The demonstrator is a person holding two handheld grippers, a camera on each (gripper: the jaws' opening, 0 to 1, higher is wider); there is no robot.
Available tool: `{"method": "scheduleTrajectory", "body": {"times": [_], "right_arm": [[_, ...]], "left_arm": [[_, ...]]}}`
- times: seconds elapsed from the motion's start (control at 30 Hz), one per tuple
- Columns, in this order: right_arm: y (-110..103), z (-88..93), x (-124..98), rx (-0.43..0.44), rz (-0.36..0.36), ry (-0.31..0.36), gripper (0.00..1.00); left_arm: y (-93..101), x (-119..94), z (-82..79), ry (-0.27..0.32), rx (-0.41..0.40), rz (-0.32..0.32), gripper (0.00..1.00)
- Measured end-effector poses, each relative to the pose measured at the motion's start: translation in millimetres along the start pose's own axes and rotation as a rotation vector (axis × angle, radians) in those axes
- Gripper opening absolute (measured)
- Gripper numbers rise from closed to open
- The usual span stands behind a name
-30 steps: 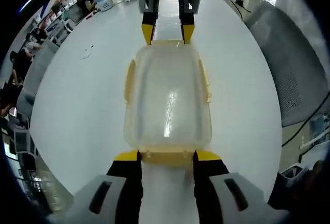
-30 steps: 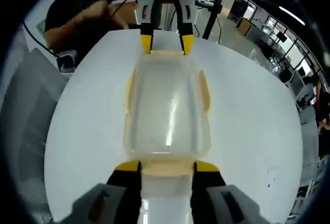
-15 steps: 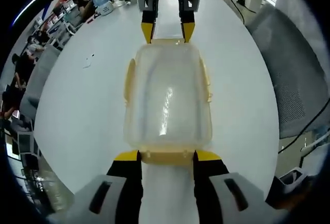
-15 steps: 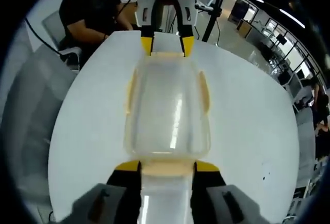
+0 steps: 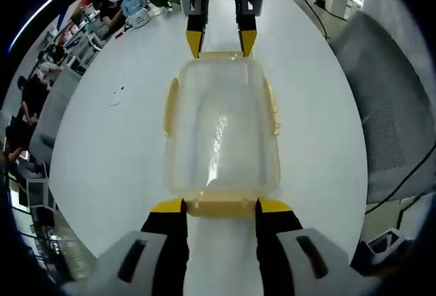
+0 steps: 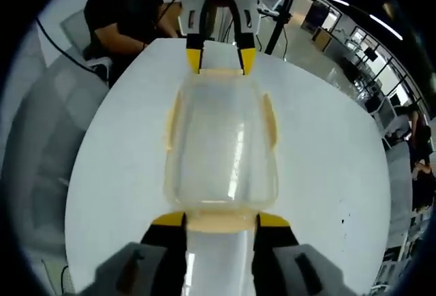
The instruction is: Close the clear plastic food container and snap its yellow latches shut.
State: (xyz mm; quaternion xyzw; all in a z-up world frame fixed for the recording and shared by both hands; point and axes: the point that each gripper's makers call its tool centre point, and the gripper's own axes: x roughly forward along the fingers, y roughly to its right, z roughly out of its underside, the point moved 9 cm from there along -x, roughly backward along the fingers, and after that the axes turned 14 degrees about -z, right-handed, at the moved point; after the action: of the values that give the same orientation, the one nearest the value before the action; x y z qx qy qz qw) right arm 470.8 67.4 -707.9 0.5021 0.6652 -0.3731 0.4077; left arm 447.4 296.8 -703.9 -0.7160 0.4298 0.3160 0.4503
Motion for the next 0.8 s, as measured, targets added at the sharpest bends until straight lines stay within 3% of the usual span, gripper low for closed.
{"method": "scheduleTrajectory", "body": {"times": [0.8], "right_arm": [[-10,50.4,-23,-0.003,-0.012,-0.007,0.34]], "left_arm": [[7.8,17,-53.0,0.011,0.001,0.002,0.36]]}}
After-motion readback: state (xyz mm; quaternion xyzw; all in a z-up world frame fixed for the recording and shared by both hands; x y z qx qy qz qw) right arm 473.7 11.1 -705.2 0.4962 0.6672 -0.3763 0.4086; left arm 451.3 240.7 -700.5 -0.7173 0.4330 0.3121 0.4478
